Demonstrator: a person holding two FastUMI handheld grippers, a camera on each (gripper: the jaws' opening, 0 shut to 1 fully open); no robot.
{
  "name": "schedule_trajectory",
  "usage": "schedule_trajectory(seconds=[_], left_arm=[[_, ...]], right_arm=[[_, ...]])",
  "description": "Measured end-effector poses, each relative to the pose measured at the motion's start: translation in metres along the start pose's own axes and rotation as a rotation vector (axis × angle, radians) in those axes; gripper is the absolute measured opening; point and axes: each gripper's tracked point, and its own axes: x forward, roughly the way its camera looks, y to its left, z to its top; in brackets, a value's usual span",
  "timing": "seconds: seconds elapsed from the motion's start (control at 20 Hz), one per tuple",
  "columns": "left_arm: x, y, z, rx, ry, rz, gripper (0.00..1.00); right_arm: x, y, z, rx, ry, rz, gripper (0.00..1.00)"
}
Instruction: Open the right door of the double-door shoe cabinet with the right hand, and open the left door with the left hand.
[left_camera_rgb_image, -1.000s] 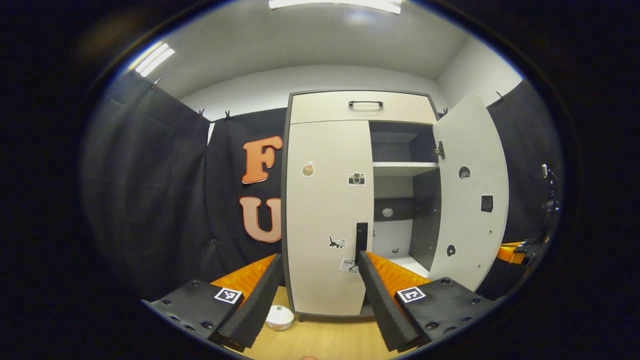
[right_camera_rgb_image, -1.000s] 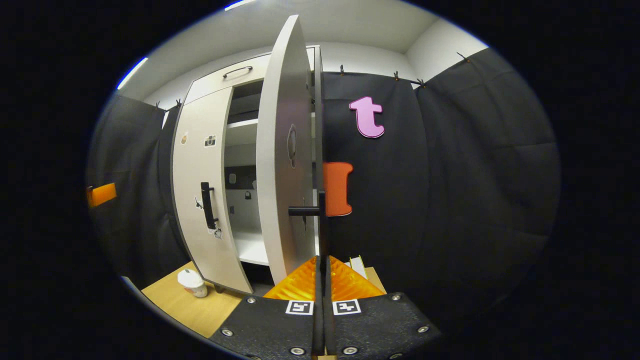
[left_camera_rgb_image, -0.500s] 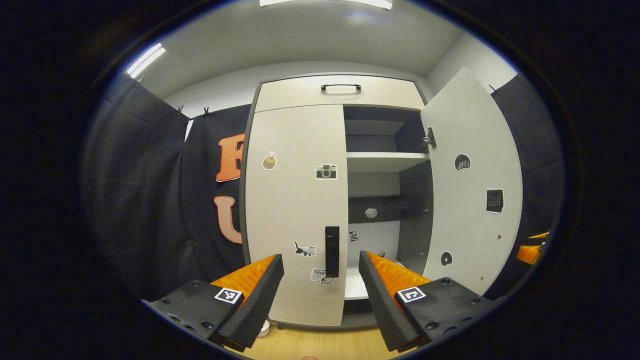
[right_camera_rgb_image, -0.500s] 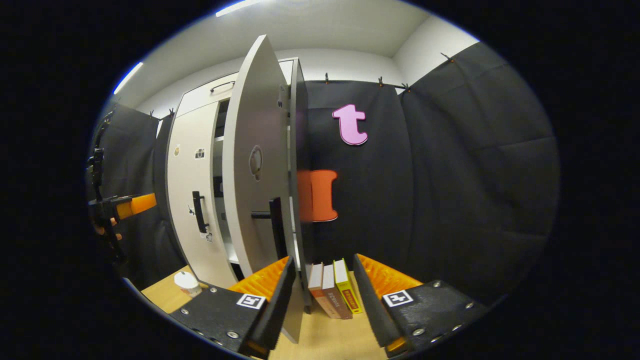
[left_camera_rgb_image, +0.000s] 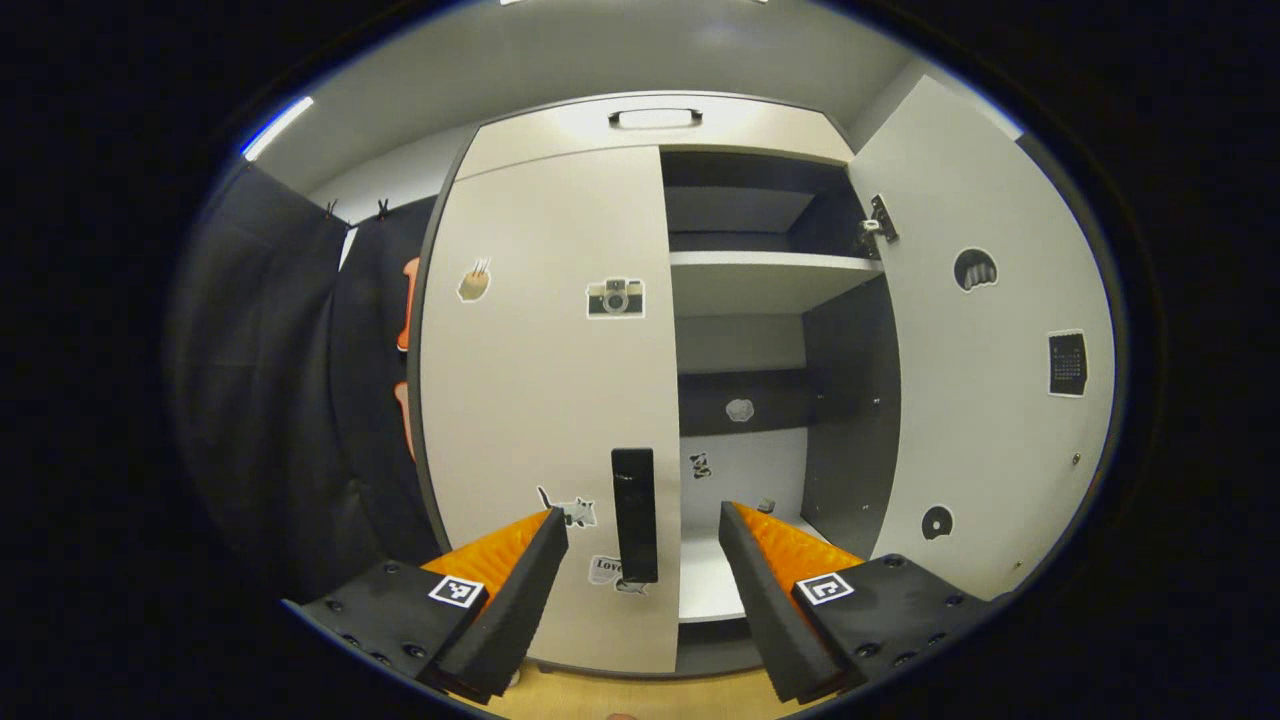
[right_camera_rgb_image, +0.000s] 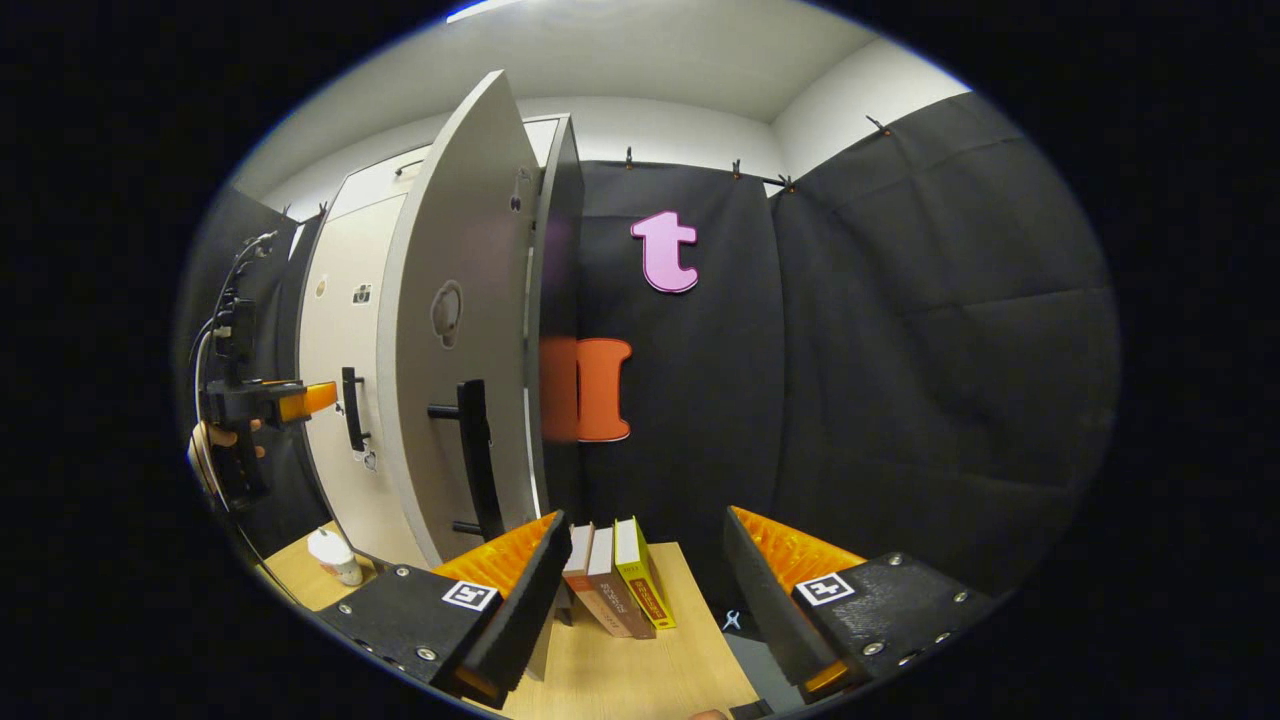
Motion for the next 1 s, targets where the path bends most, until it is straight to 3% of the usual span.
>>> schedule_trajectory(seconds=[0.05, 0.1, 0.35, 0.55, 0.85, 0.95, 1.0], left_arm=[[0.009, 0.003, -0.003, -0.001, 0.002, 0.005, 0.98], [0.017, 0.006, -0.006, 0.004, 0.005, 0.012, 0.98], [0.057, 0.022, -0.02, 0.012, 0.013, 0.049, 0.98], [0.076, 0.022, -0.028, -0.009, 0.01, 0.029, 0.97], [0.09, 0.014, -0.037, -0.014, 0.03, -0.006, 0.76], [0.09, 0.004, -0.041, -0.021, 0.038, -0.041, 0.53], [0.091, 0.004, -0.04, -0.009, 0.037, -0.031, 0.5]], right_arm=[[0.0, -0.003, -0.001, -0.006, 0.003, -0.011, 0.93], [0.0, -0.007, -0.002, -0.011, 0.007, -0.021, 0.98], [0.001, -0.011, -0.009, -0.008, 0.036, -0.052, 0.93], [0.001, -0.019, -0.014, -0.007, 0.061, -0.083, 0.93], [-0.002, -0.02, -0.015, -0.001, 0.07, -0.105, 0.93], [-0.002, -0.019, -0.015, 0.004, 0.068, -0.106, 0.93], [-0.002, -0.018, -0.014, 0.007, 0.066, -0.106, 0.93]])
